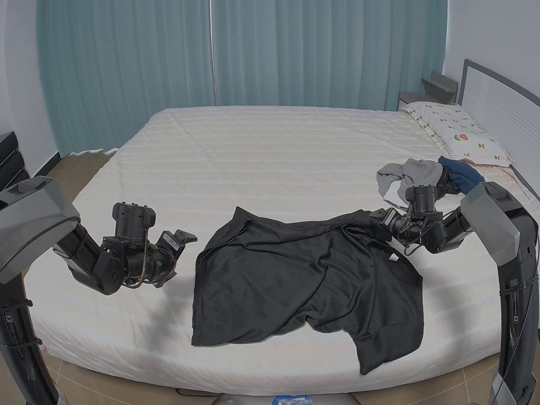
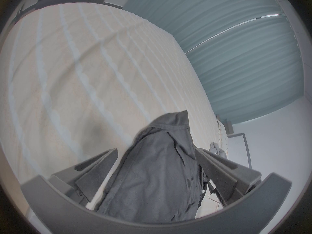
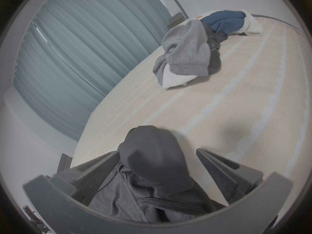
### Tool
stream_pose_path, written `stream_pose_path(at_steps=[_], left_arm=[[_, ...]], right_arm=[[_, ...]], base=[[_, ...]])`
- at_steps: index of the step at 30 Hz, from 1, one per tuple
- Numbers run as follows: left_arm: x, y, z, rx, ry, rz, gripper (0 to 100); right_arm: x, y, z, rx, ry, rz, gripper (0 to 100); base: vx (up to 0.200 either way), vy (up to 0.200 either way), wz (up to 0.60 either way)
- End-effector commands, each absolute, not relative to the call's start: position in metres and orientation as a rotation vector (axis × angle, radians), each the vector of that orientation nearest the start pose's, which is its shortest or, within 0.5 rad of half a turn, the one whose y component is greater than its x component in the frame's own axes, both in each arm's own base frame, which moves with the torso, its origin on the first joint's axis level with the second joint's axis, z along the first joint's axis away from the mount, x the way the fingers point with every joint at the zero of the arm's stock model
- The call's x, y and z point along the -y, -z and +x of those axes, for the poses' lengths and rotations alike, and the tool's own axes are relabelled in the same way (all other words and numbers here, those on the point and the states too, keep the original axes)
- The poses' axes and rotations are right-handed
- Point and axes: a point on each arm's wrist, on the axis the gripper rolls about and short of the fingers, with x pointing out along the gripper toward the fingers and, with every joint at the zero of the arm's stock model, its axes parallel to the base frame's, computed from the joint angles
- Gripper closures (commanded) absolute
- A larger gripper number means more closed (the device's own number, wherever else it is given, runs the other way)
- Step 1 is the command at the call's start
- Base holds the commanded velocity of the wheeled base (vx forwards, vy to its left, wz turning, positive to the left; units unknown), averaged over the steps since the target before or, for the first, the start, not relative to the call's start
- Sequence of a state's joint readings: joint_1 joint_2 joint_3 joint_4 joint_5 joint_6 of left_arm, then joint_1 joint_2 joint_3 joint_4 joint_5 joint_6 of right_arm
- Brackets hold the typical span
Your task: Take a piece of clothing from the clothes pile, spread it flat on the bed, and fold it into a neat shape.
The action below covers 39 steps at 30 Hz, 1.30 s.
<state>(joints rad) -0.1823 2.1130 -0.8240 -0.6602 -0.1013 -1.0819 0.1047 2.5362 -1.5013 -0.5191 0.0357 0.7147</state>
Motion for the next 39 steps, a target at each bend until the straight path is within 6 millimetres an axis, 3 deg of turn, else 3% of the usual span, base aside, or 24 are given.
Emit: stream_pose_path(at_steps=[1,8,13,15,17,21,26,27,32,39], left_arm=[[0.057,-0.050,0.349,-0.699,-0.116,-1.023,0],[0.058,-0.049,0.348,-0.702,-0.113,-1.019,0],[0.060,-0.043,0.346,-0.727,-0.120,-1.011,0],[0.061,-0.041,0.346,-0.731,-0.121,-1.012,0],[0.062,-0.039,0.346,-0.736,-0.118,-1.008,0],[0.065,-0.039,0.345,-0.742,-0.113,-1.005,0],[0.067,-0.038,0.343,-0.750,-0.109,-1.001,0],[0.068,-0.038,0.343,-0.751,-0.107,-1.000,0],[0.069,-0.037,0.342,-0.755,-0.106,-0.999,0],[0.069,-0.037,0.340,-0.779,-0.076,-1.009,0]], right_arm=[[-0.053,0.009,0.495,-0.556,0.055,0.662,100],[-0.047,-0.015,0.512,-0.456,0.029,0.643,100],[-0.049,-0.057,0.541,-0.254,-0.010,0.673,100],[-0.054,-0.055,0.550,-0.212,-0.008,0.678,100],[-0.059,-0.037,0.553,-0.228,0.012,0.665,100],[-0.074,-0.020,0.552,-0.249,-0.018,0.652,100],[-0.073,0.004,0.553,-0.283,-0.012,0.570,100],[-0.071,0.005,0.553,-0.284,-0.007,0.566,0],[-0.061,0.003,0.554,-0.294,0.025,0.552,0],[-0.045,-0.043,0.532,-0.335,0.060,0.522,0]], base=[[0.000,0.000,0.00],[0.000,0.000,0.00],[0.000,0.000,0.00],[0.000,0.000,0.00],[0.000,0.000,0.00],[0.000,0.000,0.00],[0.000,0.000,0.00],[0.000,0.000,0.00],[0.000,0.000,0.00],[0.000,0.000,0.00]])
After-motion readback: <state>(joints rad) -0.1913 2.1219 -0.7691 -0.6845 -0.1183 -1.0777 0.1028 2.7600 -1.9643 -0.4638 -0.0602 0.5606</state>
